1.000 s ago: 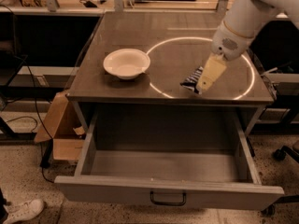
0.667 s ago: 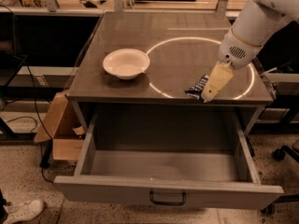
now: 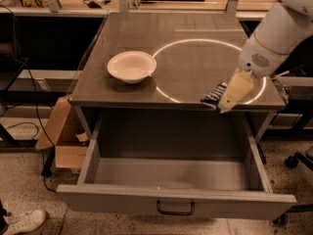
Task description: Place rxbar blueberry into top drawer
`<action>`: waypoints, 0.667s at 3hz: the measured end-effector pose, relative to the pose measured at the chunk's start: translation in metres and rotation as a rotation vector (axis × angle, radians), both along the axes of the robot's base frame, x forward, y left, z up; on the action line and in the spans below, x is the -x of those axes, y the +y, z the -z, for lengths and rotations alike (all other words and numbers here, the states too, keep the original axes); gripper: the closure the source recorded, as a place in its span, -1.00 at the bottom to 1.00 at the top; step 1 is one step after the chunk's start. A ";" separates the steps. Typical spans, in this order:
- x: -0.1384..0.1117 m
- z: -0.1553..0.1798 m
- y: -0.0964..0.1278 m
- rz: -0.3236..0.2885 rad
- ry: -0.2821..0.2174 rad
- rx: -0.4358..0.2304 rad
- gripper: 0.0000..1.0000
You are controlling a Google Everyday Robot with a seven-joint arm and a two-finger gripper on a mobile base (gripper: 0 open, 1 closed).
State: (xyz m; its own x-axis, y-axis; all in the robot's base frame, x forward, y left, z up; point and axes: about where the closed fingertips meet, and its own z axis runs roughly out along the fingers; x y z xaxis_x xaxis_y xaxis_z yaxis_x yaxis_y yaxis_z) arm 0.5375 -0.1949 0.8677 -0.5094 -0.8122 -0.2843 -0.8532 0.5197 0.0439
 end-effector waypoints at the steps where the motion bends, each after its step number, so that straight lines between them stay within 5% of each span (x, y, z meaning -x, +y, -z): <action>1: 0.032 -0.007 -0.012 0.027 -0.025 0.004 1.00; 2: 0.087 0.023 -0.018 0.096 0.001 0.052 1.00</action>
Offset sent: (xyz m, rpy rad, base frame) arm -0.1014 -0.0201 -0.0083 -0.0760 -0.0320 -0.1114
